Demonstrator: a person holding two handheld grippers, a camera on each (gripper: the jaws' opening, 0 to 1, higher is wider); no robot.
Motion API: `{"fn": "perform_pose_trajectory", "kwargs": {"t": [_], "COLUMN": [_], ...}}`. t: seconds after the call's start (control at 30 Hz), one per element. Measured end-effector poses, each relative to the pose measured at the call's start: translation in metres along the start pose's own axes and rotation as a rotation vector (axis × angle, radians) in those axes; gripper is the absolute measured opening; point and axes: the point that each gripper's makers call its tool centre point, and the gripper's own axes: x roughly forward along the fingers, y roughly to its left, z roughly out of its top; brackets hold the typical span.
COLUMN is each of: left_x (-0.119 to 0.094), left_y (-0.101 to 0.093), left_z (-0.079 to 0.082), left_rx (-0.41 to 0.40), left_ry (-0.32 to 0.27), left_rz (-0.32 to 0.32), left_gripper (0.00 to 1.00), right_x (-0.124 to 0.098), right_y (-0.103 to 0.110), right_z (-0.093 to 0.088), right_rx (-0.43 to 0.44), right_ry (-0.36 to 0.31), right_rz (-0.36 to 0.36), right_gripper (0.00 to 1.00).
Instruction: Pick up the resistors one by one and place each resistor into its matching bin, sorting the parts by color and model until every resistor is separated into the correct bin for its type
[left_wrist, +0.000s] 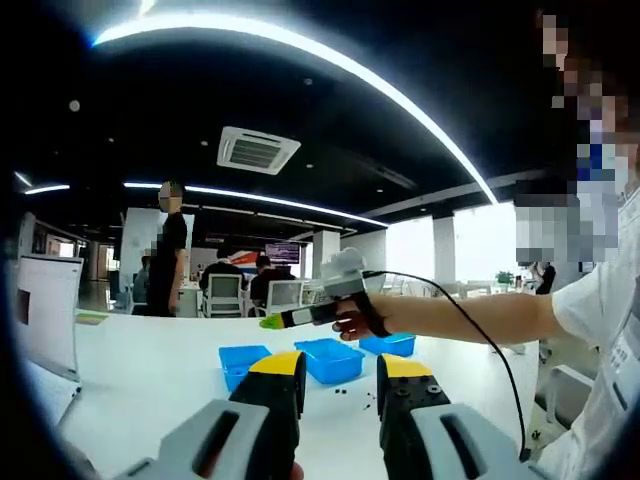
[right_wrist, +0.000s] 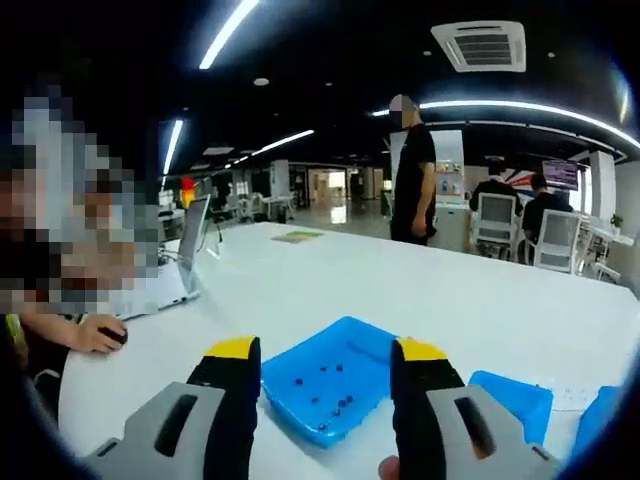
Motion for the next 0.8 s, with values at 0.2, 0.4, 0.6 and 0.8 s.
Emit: {"fn": "perform_pose_trajectory", "kwargs": {"t": [0.2,0.4,0.6,0.8], "left_x": [0.000,-0.005,-0.002,0.002], "left_y": [0.001,0.009,0.014,0.007], "left_z": [0.000,-0.008,-0.012,-0.013], "left_rx": [0.002,-0.001,-0.006,0.002], "left_ry": [0.002,0.004,0.019,0.028], "left_rz": [-0.005,-0.010,-0.010,-0.025], "left_gripper": [0.30,0.30,0.30,0.30], "right_x": [-0.049,-0.133,-0.230,-0.300], "right_y": [-0.005,-0.015,-0.037,-0.029], "right_z": [-0.001,-0.010,-0.031,-0.042], "right_rx": [0.001,0.029,0.054,0.050], "right_ry": [-0.036,-0.123,-0.168,-0.228], "right_rz": [0.019,0.023,-0.033,-0.075], "right_gripper": [0.53,0.53,0.53,0.51]}}
